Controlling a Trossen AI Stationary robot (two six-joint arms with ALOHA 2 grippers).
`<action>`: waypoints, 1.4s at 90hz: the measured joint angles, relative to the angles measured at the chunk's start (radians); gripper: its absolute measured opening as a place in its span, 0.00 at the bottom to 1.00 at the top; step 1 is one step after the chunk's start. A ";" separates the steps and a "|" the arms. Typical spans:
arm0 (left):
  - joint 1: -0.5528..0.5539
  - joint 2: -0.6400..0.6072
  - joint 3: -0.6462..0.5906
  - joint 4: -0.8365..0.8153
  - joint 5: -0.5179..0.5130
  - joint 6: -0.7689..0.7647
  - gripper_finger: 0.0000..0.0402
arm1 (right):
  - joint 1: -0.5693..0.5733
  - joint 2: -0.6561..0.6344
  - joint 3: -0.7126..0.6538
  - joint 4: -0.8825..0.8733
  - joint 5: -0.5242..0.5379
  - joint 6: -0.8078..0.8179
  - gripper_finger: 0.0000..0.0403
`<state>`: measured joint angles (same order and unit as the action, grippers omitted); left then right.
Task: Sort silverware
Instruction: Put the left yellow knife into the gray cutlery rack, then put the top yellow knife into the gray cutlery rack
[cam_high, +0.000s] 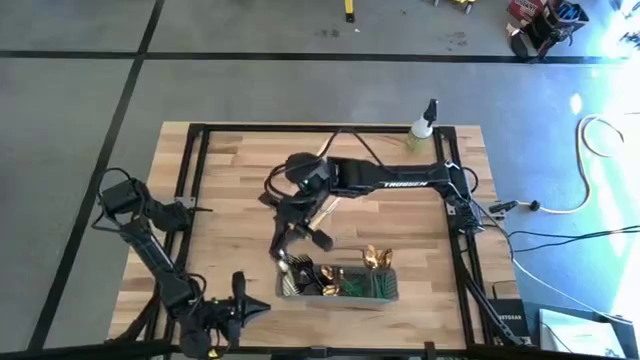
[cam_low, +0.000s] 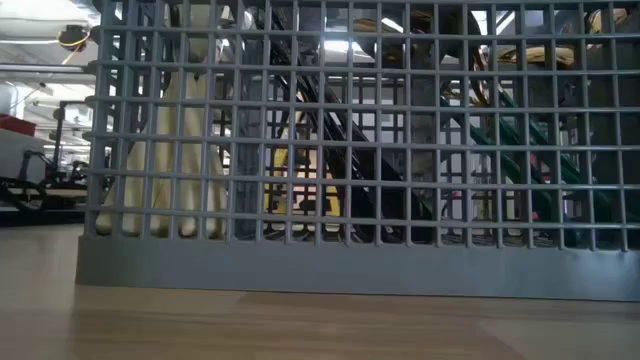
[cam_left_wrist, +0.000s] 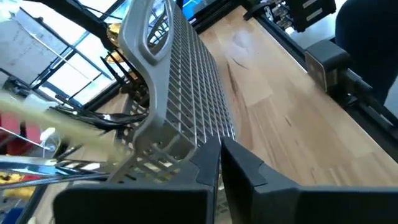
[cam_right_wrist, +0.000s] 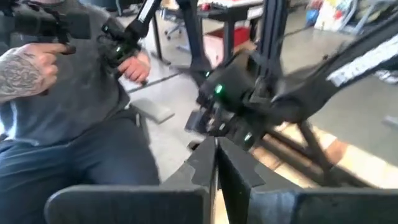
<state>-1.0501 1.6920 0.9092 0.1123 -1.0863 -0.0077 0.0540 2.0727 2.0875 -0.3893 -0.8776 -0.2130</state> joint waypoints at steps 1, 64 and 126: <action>-0.001 0.000 0.000 -0.001 0.000 -0.003 0.00 | 0.000 0.000 -0.005 -0.001 0.000 0.000 0.00; -0.032 -0.025 0.001 -0.194 -0.077 -0.266 0.00 | -0.064 -0.093 -0.088 -0.131 -0.007 -0.017 0.15; 0.348 -0.239 -0.082 -0.808 -0.153 -0.718 0.00 | -0.407 -0.323 -0.085 -0.919 0.136 -0.417 0.33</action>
<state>-0.7020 1.4534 0.8277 -0.6957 -1.2395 -0.7257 -0.3529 1.7502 2.0022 -1.3078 -0.7418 -0.6301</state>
